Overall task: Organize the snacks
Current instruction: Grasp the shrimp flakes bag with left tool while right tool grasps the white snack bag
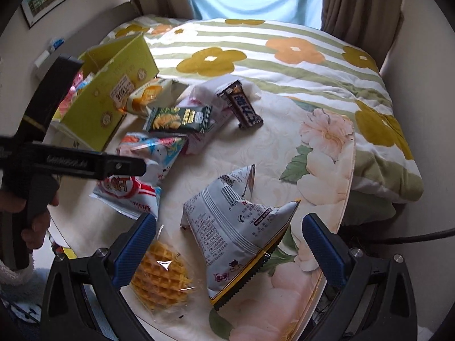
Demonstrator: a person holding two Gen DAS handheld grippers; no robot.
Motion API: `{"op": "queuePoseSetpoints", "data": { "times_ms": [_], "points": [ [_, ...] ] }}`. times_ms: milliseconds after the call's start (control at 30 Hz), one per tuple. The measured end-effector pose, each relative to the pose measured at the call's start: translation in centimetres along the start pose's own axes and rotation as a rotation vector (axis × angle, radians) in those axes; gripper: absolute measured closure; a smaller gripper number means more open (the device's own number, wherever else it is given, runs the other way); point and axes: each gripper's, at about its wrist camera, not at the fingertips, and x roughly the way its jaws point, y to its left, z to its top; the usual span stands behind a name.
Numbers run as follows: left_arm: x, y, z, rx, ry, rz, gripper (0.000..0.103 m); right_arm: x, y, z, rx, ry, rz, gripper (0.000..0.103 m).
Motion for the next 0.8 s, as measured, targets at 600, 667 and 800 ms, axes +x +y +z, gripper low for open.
{"op": "queuePoseSetpoints", "data": {
  "times_ms": [600,667,800],
  "points": [
    [3.3,0.5,0.5,0.0,0.044,0.033,0.034,4.1,1.9,0.2,-0.382,0.13,-0.13,0.001],
    [3.0,0.4,0.4,0.013,0.03,0.034,0.039,3.9,2.6,-0.1,-0.444,0.127,-0.145,0.001],
    [2.8,0.1,0.2,0.03,0.023,0.038,0.044,4.1,3.4,-0.6,-0.56,0.133,-0.17,0.001]
  ]
}}
